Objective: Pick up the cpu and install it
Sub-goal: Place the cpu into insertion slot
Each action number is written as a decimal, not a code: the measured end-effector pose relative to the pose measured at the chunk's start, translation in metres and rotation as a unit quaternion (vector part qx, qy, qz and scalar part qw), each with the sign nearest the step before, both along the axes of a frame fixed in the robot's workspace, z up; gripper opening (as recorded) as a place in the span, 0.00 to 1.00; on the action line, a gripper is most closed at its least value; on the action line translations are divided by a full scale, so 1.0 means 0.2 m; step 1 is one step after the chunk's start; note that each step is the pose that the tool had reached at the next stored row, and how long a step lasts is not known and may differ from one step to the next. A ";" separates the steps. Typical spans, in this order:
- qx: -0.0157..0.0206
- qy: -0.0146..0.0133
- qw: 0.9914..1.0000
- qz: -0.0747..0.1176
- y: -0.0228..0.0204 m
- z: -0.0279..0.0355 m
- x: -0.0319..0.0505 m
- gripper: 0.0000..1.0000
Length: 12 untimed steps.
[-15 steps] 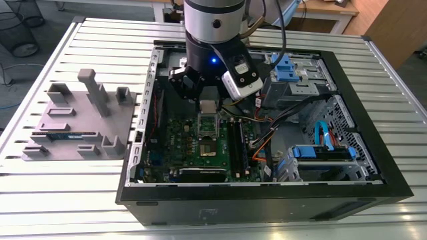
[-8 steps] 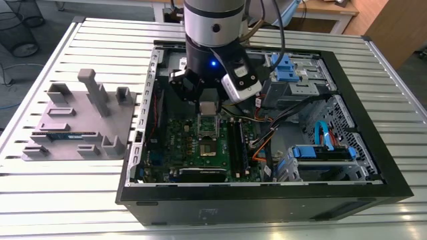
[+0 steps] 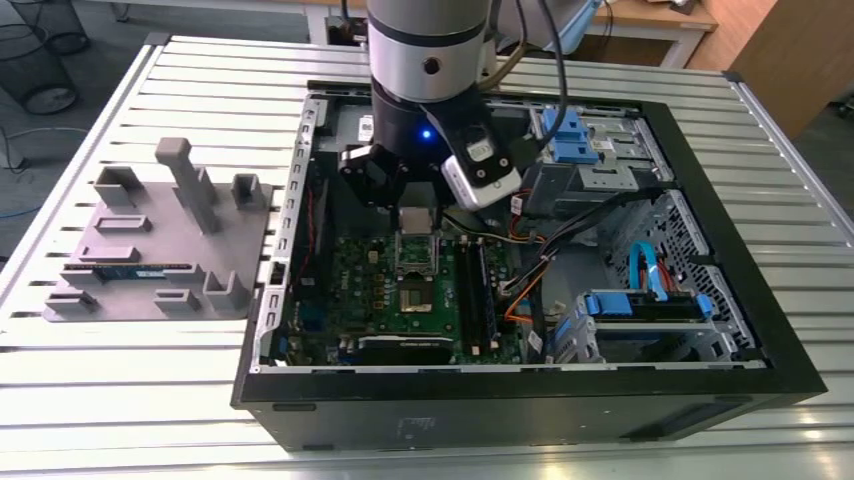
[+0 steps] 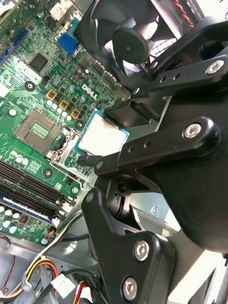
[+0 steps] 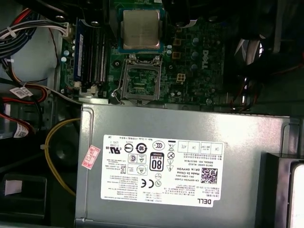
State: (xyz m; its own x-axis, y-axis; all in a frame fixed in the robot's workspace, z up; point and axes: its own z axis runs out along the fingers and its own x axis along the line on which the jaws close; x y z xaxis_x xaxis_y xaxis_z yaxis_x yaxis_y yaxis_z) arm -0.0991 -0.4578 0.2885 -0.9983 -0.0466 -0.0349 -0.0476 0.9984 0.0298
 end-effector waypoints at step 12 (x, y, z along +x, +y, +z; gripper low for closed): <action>0.000 0.000 1.000 0.000 -0.011 -0.042 0.000 0.47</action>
State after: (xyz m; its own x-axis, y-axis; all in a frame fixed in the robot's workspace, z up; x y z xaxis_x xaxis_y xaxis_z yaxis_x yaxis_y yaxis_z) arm -0.0990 -0.4599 0.2802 -0.9983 -0.0467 -0.0349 -0.0477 0.9984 0.0297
